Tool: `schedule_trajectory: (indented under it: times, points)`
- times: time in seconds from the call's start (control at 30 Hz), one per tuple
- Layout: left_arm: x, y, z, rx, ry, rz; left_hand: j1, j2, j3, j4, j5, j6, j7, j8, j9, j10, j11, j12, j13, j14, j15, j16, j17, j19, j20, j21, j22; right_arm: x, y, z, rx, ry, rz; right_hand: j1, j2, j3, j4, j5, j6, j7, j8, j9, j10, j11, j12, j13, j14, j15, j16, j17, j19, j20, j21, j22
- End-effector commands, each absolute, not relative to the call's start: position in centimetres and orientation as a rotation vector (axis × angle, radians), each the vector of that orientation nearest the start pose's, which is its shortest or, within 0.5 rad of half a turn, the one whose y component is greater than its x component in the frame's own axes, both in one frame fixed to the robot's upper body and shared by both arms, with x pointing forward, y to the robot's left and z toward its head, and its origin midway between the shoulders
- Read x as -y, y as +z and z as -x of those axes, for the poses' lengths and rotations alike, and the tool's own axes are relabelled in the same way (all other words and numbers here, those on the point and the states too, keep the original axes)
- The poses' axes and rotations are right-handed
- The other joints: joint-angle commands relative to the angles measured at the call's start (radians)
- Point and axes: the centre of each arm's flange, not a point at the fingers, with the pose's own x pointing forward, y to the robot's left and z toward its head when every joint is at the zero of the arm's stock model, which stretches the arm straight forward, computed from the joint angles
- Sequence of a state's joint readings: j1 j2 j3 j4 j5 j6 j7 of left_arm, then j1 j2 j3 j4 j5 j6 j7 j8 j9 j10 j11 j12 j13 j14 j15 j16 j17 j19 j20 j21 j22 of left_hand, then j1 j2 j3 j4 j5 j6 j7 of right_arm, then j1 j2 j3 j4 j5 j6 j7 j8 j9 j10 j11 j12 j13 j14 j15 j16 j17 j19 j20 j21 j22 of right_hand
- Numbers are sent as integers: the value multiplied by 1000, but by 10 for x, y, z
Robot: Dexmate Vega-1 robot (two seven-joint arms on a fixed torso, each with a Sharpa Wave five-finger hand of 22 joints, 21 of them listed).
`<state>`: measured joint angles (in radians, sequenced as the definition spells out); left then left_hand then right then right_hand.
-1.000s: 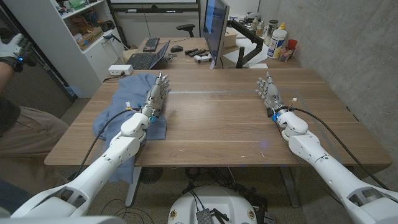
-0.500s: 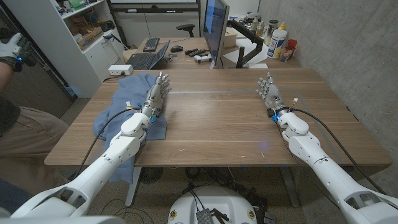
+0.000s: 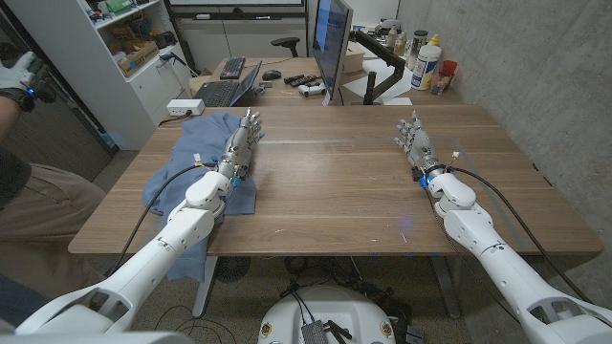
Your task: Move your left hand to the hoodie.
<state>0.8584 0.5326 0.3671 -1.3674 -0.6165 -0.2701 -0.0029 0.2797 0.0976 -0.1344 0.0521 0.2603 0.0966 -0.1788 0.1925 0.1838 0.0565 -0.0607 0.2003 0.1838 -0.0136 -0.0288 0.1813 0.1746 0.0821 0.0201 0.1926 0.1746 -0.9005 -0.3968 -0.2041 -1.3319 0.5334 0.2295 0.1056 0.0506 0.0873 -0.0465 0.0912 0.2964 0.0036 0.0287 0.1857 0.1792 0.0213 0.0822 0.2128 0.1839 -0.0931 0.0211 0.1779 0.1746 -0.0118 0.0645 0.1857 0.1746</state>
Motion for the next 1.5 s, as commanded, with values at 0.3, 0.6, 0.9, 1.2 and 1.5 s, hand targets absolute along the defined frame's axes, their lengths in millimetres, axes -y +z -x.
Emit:
schedule_trajectory:
  times: [0.3, 0.6, 0.9, 1.2, 1.5]
  points:
    - [-291, -8, -629, 622, -159, -57, 14, 1, -3, -9, 6, 0, -6, 4, 5, 4, 4, 2, 3, -10, -24, 4, 5, 6, 5, 4, 3, 295, -33, -647, 594, 192, -54, 5, 5, 0, 5, 4, 1, 6, 6, 5, 1, 4, 4, 2, -11, -3, 4, 4, -1, 0, 9, 4]
    - [-293, -2, -622, 653, -143, -99, 16, 2, -1, -11, 6, 0, -6, 4, 5, 4, 5, 2, 3, -12, -24, 3, 4, 6, 5, 4, 3, 295, -30, -647, 593, 192, -54, 5, 5, 0, 5, 4, 2, 5, 6, 5, 1, 5, 4, 2, -12, -4, 4, 4, -1, 0, 9, 4]
    - [-292, 5, -613, 683, -145, -110, 19, 3, 1, -13, 5, 0, -7, 4, 5, 4, 5, 2, 3, -13, -23, 4, 4, 5, 5, 3, 3, 297, -31, -648, 591, 192, -52, 5, 6, 0, 5, 4, 2, 5, 6, 5, 1, 7, 4, 2, -12, -3, 4, 4, -1, 0, 9, 4]
    - [-292, 8, -605, 700, -128, -131, 22, 3, 2, -15, 4, 2, -5, 5, 5, 6, 7, 2, 3, -13, -21, 4, 4, 5, 7, 3, 3, 301, -35, -648, 583, 189, -58, 5, 6, 0, 4, 4, 4, 4, 6, 5, 1, 7, 4, 2, -12, -3, 4, 4, -2, 0, 9, 4]
    - [-293, 10, -598, 718, -107, -153, 23, 4, 3, -16, 3, 2, -5, 5, 5, 6, 6, 2, 3, -15, -22, 4, 5, 4, 8, 3, 3, 302, -36, -648, 586, 190, -59, 5, 6, 0, 4, 4, 12, 4, 9, 5, 4, 8, 5, 2, -12, -3, 4, 4, -2, 1, 9, 4]
